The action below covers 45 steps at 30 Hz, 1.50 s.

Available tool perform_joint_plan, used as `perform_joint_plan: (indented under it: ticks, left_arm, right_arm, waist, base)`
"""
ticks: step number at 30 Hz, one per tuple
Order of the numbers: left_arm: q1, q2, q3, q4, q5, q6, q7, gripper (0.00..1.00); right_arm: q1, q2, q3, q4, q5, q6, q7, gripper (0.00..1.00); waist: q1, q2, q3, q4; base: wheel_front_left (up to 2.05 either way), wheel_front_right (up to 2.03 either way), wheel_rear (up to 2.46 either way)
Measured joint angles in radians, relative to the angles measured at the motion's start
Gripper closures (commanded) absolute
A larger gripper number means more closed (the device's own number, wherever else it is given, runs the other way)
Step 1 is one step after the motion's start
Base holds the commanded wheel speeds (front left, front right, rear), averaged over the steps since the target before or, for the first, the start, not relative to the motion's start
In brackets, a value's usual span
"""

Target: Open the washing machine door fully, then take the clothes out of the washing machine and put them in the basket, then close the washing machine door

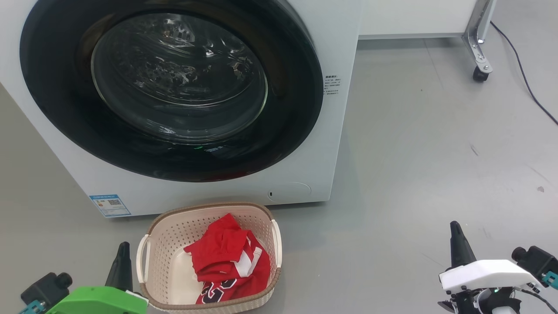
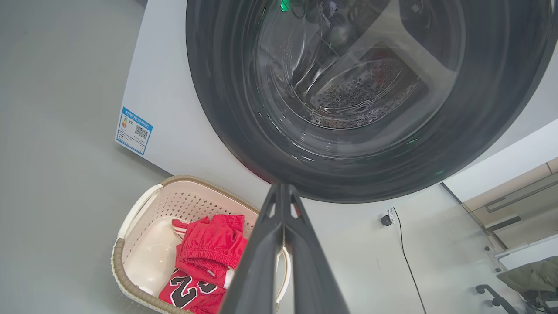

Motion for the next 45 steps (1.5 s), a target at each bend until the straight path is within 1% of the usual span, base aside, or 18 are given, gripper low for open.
perform_joint_plan:
  ticks: [5, 15, 17, 23, 26, 30, 32, 35, 41, 45]
  left_arm:
    - [-0.003, 0.000, 0.009, 0.001, -0.062, 0.000, 0.018, 1.00]
    - [-0.023, 0.000, 0.033, 0.002, -0.189, -0.003, 0.052, 1.00]
    - [-0.024, 0.000, 0.036, 0.002, -0.216, -0.003, 0.058, 1.00]
    - [-0.029, 0.000, 0.050, 0.003, -0.289, -0.003, 0.079, 1.00]
    - [-0.037, 0.000, 0.058, 0.004, -0.332, -0.004, 0.088, 1.00]
    - [-0.043, 0.000, 0.064, 0.004, -0.362, -0.004, 0.098, 1.00]
    - [-0.044, 0.000, 0.067, 0.005, -0.396, -0.004, 0.105, 1.00]
    - [-0.049, 0.000, 0.072, 0.006, -0.424, -0.004, 0.113, 1.00]
    - [-0.056, 0.000, 0.089, 0.007, -0.505, -0.012, 0.132, 1.00]
    - [-0.067, 0.000, 0.097, 0.007, -0.549, -0.012, 0.144, 1.00]
  right_arm:
    - [-0.013, -0.005, -0.013, 0.004, 0.069, 0.011, 0.016, 1.00]
    - [-0.031, -0.012, -0.039, 0.015, 0.204, 0.022, 0.043, 1.00]
    - [-0.034, -0.013, -0.044, 0.017, 0.232, 0.029, 0.049, 1.00]
    - [-0.041, -0.020, -0.060, 0.025, 0.314, 0.031, 0.066, 1.00]
    - [-0.052, -0.022, -0.067, 0.028, 0.355, 0.040, 0.071, 1.00]
    - [-0.055, -0.026, -0.075, 0.032, 0.393, 0.042, 0.082, 1.00]
    - [-0.056, -0.027, -0.080, 0.035, 0.422, 0.050, 0.089, 1.00]
    - [-0.061, -0.028, -0.088, 0.039, 0.461, 0.051, 0.097, 1.00]
    - [-0.077, -0.032, -0.104, 0.044, 0.544, 0.065, 0.113, 1.00]
    - [-0.080, -0.035, -0.114, 0.049, 0.597, 0.066, 0.122, 1.00]
  waist:
    - [0.0000, 0.0000, -0.001, -0.001]
    - [0.0000, 0.0000, -0.004, -0.004]
    - [0.0000, 0.0000, -0.005, -0.004]
    - [0.0000, 0.0000, -0.007, -0.006]
    - [0.0000, 0.0000, -0.007, -0.006]
    - [0.0000, 0.0000, -0.008, -0.007]
    - [0.0000, 0.0000, -0.009, -0.008]
    - [0.0000, 0.0000, -0.010, -0.008]
    - [0.0000, 0.0000, -0.011, -0.010]
    - [0.0000, 0.0000, -0.013, -0.011]
  base:
    - [0.00, 0.00, 0.00]
    - [0.00, 0.00, 0.00]
    - [0.00, 0.00, 0.00]
    - [0.00, 0.00, 0.00]
    - [0.00, 0.00, 0.00]
    - [0.00, 0.00, 0.00]
    - [0.00, 0.00, 0.00]
    - [0.00, 0.00, 0.00]
    - [0.00, 0.00, 0.00]
    - [0.00, 0.00, 0.00]
